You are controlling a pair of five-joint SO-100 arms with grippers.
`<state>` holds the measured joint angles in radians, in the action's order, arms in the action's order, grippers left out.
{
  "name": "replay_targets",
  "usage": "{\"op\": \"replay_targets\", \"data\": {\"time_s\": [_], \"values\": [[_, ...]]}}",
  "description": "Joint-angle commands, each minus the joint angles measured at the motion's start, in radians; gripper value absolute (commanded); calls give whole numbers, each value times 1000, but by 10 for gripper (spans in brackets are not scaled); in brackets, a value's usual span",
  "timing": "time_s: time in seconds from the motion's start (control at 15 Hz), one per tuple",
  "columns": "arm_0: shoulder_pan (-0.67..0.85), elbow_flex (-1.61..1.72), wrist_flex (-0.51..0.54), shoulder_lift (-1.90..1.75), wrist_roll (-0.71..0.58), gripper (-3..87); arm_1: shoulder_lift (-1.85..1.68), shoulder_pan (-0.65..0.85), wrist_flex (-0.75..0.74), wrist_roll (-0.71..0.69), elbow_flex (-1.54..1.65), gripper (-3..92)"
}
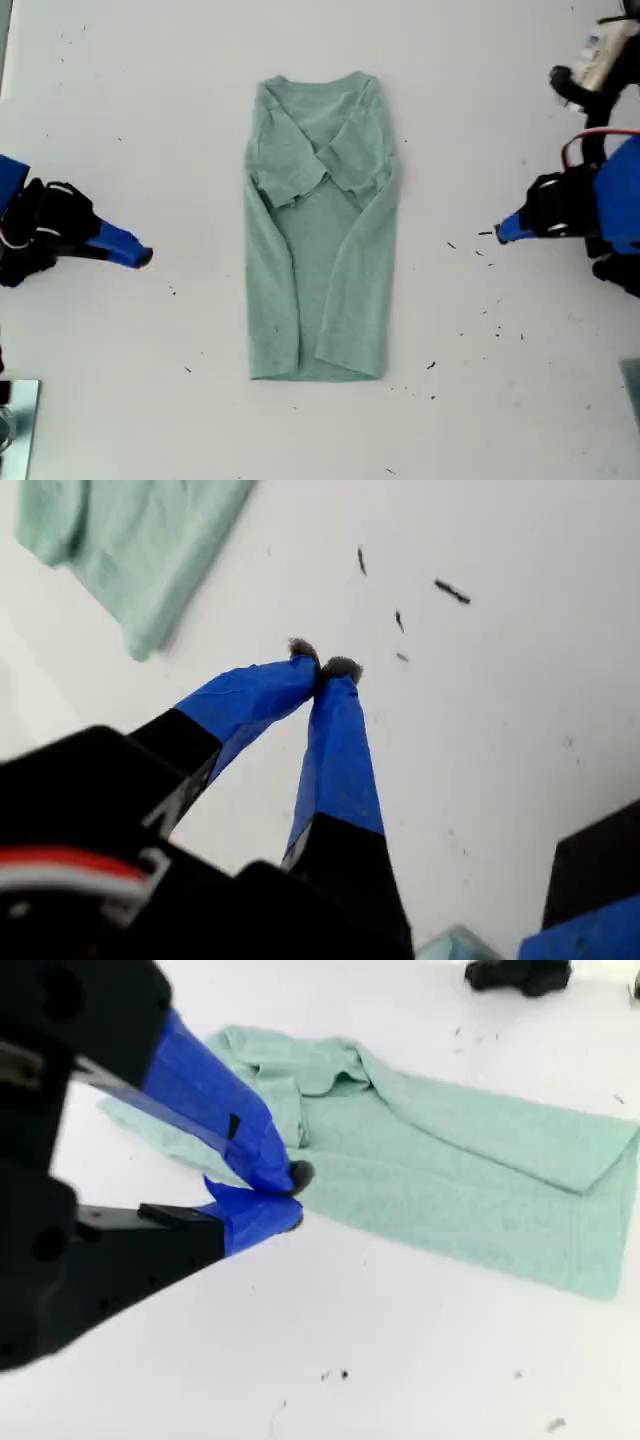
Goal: Fold t shirt
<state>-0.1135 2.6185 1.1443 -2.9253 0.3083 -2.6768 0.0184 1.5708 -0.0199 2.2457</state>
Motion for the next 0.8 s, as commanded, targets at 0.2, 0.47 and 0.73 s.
{"op": "replay_targets", "data": {"time_s": [0.2,0.47,0.73], "values": [[-249,-1098,411,811,74,-2,675,-247,173,61,-908,22],[-238,-946,285,698,-83,179,696,-281,147,41,-933,306],[-227,-914,270,798,-97,254,848,-282,150,28,-1034,375]]}}
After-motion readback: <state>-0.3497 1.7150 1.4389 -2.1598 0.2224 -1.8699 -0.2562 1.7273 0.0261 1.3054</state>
